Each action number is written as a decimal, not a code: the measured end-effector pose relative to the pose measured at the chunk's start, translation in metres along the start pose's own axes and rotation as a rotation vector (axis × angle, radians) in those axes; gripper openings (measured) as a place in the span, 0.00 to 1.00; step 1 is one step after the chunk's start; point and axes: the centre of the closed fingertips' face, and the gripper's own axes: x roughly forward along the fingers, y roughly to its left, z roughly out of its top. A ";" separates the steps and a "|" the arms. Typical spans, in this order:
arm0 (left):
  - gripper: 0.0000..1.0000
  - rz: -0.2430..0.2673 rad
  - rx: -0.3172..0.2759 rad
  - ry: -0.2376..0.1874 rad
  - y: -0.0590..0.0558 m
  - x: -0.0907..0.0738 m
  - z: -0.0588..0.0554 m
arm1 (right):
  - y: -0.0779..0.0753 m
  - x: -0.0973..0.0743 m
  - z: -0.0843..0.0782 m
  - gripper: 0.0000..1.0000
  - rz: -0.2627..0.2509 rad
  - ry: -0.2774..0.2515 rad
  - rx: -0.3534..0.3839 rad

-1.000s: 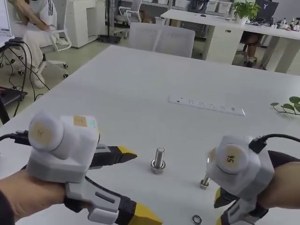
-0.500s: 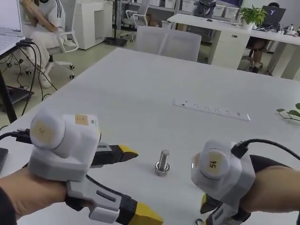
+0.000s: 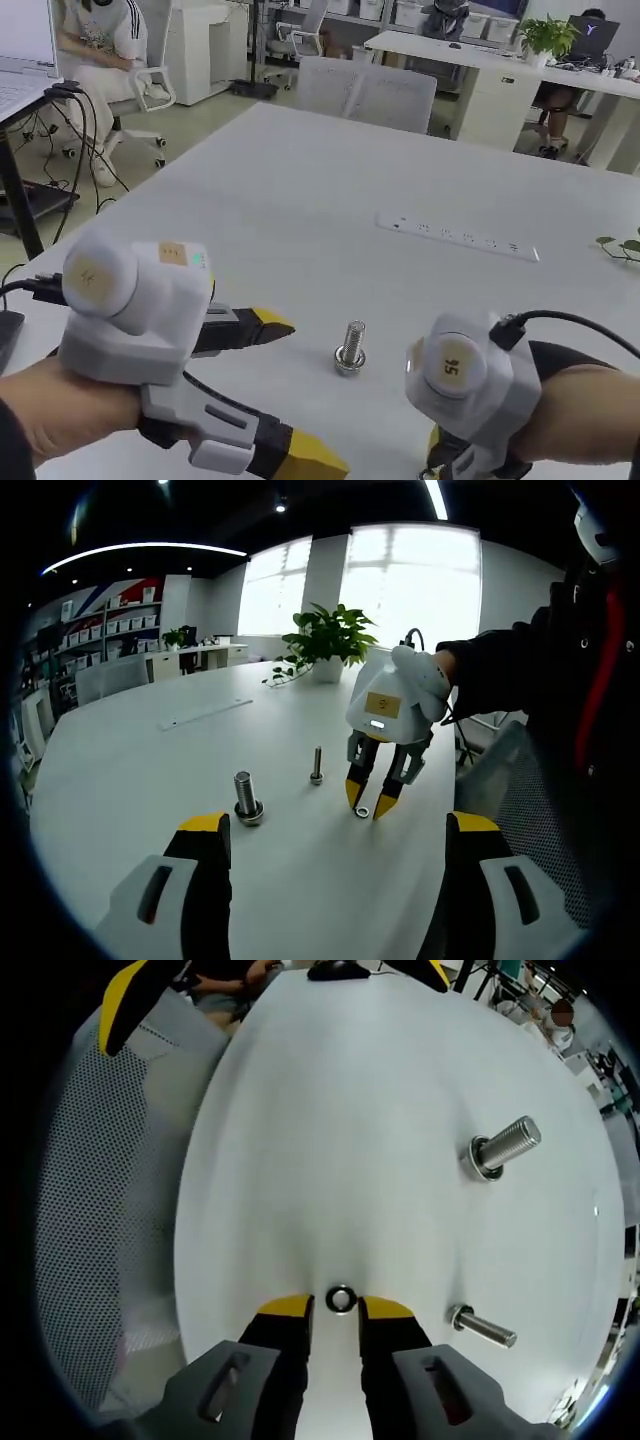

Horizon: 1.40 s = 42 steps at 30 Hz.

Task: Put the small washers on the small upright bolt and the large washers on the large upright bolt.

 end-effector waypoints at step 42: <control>0.88 -0.003 -0.003 0.011 -0.002 0.001 -0.003 | -0.007 0.000 -0.006 0.13 0.001 0.000 0.039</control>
